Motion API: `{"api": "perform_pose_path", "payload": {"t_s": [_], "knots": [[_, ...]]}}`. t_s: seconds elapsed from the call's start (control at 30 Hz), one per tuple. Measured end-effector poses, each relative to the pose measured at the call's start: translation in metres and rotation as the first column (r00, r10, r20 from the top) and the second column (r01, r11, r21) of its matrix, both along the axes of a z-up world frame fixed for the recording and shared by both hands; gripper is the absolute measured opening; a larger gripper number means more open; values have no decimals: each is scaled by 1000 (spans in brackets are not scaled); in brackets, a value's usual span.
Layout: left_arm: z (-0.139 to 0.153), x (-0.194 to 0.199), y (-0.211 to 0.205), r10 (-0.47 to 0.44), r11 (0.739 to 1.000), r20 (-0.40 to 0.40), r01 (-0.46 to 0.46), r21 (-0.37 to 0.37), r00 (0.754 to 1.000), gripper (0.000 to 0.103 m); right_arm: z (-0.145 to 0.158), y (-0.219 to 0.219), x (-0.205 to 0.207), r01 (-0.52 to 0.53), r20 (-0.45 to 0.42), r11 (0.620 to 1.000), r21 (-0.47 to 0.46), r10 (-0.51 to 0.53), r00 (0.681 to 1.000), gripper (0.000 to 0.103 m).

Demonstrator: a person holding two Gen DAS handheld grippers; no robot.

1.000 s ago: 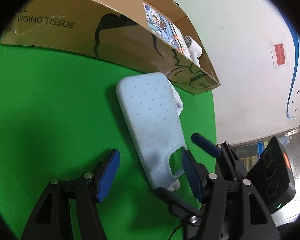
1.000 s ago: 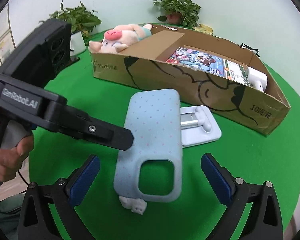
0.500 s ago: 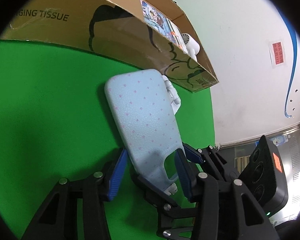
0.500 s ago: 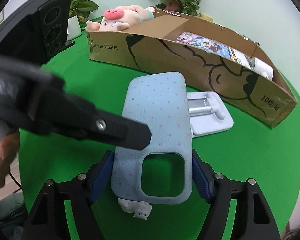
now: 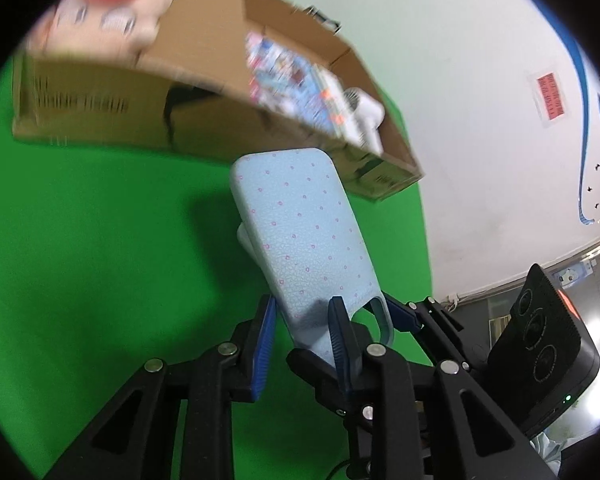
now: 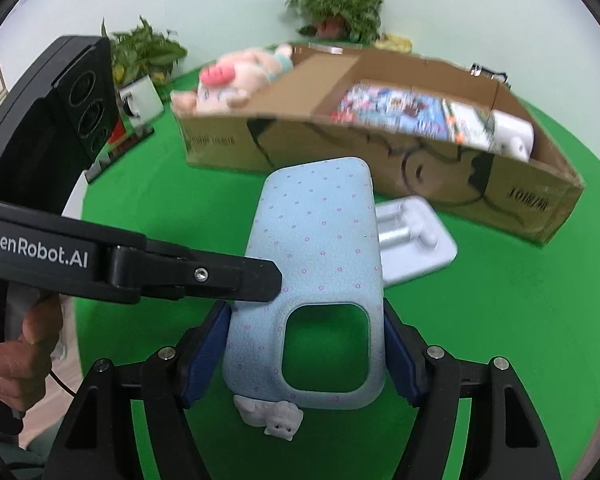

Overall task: Organize objects
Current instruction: 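Lift the phone case and carry it over the open box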

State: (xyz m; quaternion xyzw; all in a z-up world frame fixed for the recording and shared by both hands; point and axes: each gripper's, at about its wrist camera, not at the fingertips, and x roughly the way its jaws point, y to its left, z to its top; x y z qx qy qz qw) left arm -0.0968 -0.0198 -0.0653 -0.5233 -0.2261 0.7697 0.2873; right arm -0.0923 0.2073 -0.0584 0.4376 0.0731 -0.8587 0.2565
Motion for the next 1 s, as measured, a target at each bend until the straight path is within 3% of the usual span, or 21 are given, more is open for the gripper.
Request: {"api": "perform_pose_path", "payload": {"t_s": [0.23,0.57,0.77,1.0], "knots": [[51,-4,3,-9,1000,-117,8,-8,993,23,43,8,-4,31,-89,996,-79,-38,995,69],[122,-41,28,-48,998,-283,36,-51,958,23,112,19,-30,73,-231,987,-145,-105,967,69],[151,-63,34,-72,995,-345,45,-86,936,22,141,17,-55,103,-300,981,-165,-149,942,69],[164,-98,36,-82,993,-355,45,-111,931,23,158,14,-91,108,-298,976,-191,-163,941,69]]}}
